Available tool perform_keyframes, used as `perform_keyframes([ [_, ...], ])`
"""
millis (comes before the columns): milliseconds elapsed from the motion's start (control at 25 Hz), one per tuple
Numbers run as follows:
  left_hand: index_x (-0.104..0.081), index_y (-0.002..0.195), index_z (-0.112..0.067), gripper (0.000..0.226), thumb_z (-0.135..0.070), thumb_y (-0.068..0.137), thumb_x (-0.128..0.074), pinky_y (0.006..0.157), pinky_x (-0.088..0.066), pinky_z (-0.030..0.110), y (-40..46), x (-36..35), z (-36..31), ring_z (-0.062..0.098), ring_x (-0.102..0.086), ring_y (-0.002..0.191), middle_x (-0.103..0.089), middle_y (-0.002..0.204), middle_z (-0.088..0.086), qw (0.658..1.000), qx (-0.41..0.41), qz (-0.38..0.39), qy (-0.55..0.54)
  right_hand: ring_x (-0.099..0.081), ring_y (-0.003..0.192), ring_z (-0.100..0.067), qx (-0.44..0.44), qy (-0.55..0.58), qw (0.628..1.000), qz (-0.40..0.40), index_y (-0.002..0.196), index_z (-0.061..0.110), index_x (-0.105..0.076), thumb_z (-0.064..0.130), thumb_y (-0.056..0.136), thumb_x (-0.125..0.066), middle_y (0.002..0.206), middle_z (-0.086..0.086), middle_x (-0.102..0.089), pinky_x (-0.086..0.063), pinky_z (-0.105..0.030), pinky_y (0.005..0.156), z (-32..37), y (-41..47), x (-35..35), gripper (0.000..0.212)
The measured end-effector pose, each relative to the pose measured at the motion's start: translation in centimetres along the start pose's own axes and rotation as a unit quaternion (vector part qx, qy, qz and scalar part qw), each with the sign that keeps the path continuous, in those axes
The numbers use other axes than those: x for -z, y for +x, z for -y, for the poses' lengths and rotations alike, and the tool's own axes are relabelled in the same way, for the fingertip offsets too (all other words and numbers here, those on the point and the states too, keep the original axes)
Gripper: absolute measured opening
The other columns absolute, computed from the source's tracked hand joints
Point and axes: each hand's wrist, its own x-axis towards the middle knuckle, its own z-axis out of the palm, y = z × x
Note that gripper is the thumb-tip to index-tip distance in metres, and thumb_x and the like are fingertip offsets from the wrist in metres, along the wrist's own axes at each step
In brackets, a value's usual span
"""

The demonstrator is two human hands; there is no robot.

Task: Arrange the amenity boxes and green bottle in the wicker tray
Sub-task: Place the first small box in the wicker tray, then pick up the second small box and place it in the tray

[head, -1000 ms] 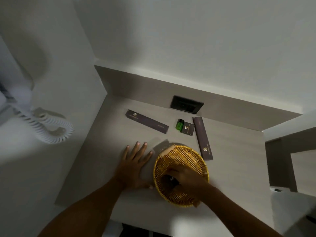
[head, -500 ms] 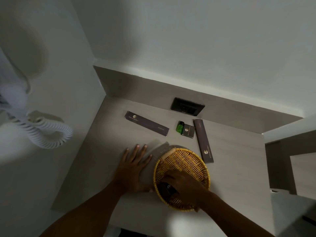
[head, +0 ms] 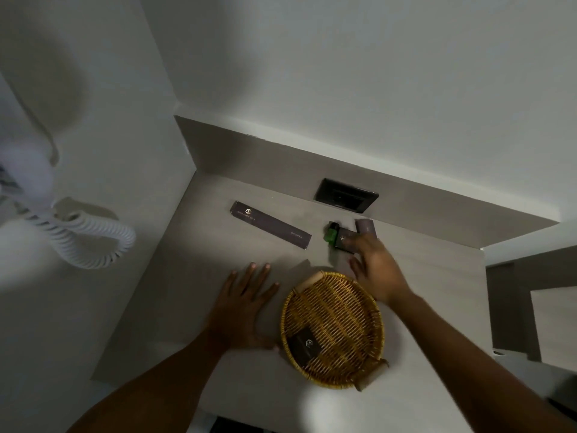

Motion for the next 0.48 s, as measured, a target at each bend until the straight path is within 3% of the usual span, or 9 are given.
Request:
perform_keyframes([
  [200,-0.022,0.162,-0.031,0.130,-0.099,0.056,-0.055,0.121,-0.011,0.060,0.1,-0.3,-0.1,0.033,-0.001,0.159,-0.003,0.174,0.008,1.000,0.016,0.002,0.005,-0.032,0.134,-0.040,-0.005,-0.153,0.964,0.218,0.151,0.023,-0.017,0.008,0.083,-0.067,0.158,-0.014,-0.022,-0.035,-0.051,0.110,-3.1,7.5,-0.3,0.086],
  [400,-0.026,0.162,-0.029,0.130,-0.099,0.057,-0.056,0.122,-0.019,0.065,0.1,-0.1,-0.2,0.036,-0.006,0.158,-0.008,0.173,0.011,1.000,0.013,-0.011,0.016,-0.043,0.126,-0.042,-0.088,-0.042,0.980,0.171,0.148,0.020,-0.020,0.020,0.080,-0.074,0.145,-0.023,-0.028,-0.041,-0.044,0.105,-3.3,6.8,-1.1,0.087],
  [480,-0.029,0.161,-0.027,0.130,-0.099,0.056,-0.056,0.121,-0.021,0.065,0.1,-0.2,-0.2,0.037,-0.009,0.158,-0.011,0.172,0.012,1.000,0.009,-0.015,0.021,-0.041,0.128,-0.041,-0.076,-0.023,0.983,0.165,0.147,0.018,-0.021,0.022,0.083,-0.072,0.146,-0.023,-0.024,-0.040,-0.042,0.107,-3.3,5.7,-1.4,0.082],
])
